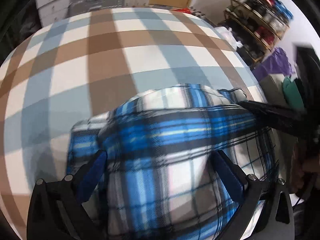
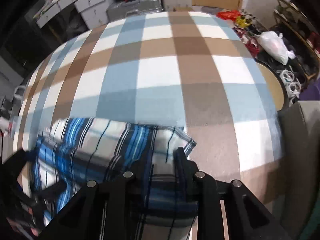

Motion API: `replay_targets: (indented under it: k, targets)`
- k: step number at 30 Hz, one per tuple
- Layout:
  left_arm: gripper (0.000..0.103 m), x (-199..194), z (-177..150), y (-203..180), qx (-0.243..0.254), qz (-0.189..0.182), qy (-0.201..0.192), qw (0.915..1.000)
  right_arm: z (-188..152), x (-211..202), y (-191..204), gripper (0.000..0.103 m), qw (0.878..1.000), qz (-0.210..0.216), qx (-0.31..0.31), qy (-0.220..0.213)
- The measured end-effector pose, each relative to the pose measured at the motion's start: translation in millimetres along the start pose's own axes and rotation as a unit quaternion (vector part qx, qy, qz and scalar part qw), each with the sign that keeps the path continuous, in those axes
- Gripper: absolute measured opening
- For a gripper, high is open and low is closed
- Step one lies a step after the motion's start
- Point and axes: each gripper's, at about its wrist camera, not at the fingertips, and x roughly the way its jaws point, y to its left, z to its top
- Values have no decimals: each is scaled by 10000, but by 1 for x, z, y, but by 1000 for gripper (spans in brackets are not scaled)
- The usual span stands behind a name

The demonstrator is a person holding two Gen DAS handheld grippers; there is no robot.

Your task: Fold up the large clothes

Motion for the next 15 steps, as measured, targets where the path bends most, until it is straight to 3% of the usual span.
replay_targets:
  k: [3,5,6,9,11,14,15]
  targets:
    - [102,-22,-8,13,-93,-37,-291,9995,-29,-28,-17,25,9962,472,369,-625]
    - [102,-41,-20,29,-152,103,-473,9987,-55,-46,-32,26,9918,795,593,-810]
    - [102,-46,-28,38,-210,106,-468,9986,-65,-52,-36,31,9899,927,651,-853]
    - [102,-48,-47,60,-476,-91,-281,9984,-102,-72,-54,57,9827,1392,846,-878]
    - [102,-42,-55,72,-663,-280,-153,9973,-124,-75,-60,59,9807,1557,849,-822]
    - [101,-33,-66,85,-1005,-926,124,9905,-135,-73,-60,59,9798,1663,908,-640]
    - [102,-37,-67,84,-994,-957,-17,9904,-139,-71,-61,59,9783,1725,1003,-556]
